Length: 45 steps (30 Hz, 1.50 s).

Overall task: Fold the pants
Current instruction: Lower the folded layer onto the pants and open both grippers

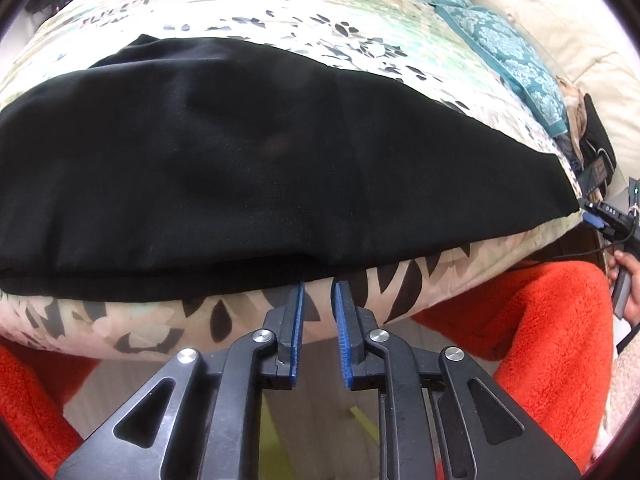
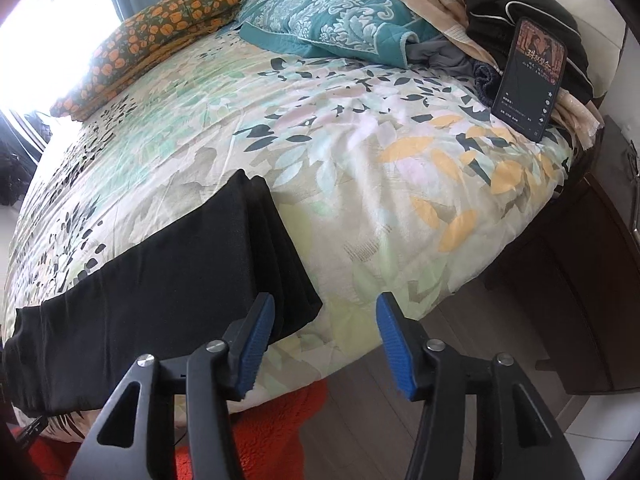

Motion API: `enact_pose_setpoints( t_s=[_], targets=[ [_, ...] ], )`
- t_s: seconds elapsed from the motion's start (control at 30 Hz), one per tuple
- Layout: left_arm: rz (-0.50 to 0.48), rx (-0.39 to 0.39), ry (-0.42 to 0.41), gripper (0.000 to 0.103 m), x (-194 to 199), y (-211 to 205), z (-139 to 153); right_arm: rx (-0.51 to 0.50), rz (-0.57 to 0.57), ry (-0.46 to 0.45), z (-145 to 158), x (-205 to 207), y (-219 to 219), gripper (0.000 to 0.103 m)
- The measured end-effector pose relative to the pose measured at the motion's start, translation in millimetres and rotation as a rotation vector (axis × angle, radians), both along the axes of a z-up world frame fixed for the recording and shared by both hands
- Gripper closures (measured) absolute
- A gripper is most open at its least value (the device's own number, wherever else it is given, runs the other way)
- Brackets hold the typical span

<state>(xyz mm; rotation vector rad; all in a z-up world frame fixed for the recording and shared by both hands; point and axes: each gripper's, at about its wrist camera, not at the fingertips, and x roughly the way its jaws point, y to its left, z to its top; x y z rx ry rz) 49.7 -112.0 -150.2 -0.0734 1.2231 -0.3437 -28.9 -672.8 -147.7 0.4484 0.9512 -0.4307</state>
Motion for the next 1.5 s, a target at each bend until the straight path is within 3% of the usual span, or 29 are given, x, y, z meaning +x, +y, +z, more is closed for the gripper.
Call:
enact_pose_setpoints(
  t_s=[0.2,0.4,0.43,0.47,0.57,0.77,0.93,1.0,1.1,1.2,1.27,1.33,1.5],
  targets=[
    [-0.014,0.003,-0.076,0.08,-4,-2,17,-0.071,0.106,-0.014,13,19,34,0.048],
    [0.056,0.021,-0.156,0.068,6,17,37,-0.182,0.148,0.216,-33,46,48,0.043],
    [0.075,0.027,-0.167,0.065,8,24,38,-0.185,0.141,0.221,-39,43,45,0.038],
    [0.095,0.037,-0.178,0.064,11,30,39,-0.164,0.119,0.195,-40,38,38,0.031],
    [0.146,0.076,-0.195,0.059,20,48,37,-0.088,0.038,0.173,-38,26,22,0.029],
    [0.191,0.114,-0.184,0.057,37,65,23,-0.19,0.037,0.082,11,20,46,0.029],
    [0.139,0.17,-0.162,0.054,44,51,0,-0.134,0.162,0.008,41,46,96,0.028],
    [0.119,0.175,-0.146,0.054,42,45,-6,-0.103,0.232,0.022,36,62,117,0.028],
    [0.075,0.184,-0.139,0.054,36,36,-9,-0.087,0.289,0.113,9,81,131,0.028],
    [0.036,0.202,-0.131,0.052,33,31,-12,-0.005,0.228,0.235,-23,84,113,0.028],
    [0.014,0.202,-0.123,0.052,31,29,-13,0.072,0.153,0.238,-29,74,91,0.028],
    [-0.004,0.206,-0.124,0.052,28,27,-13,0.062,0.107,0.277,-34,66,77,0.028],
    [0.009,0.118,-0.095,0.051,16,38,0,0.023,0.023,0.156,-7,31,73,0.028]
  ],
)
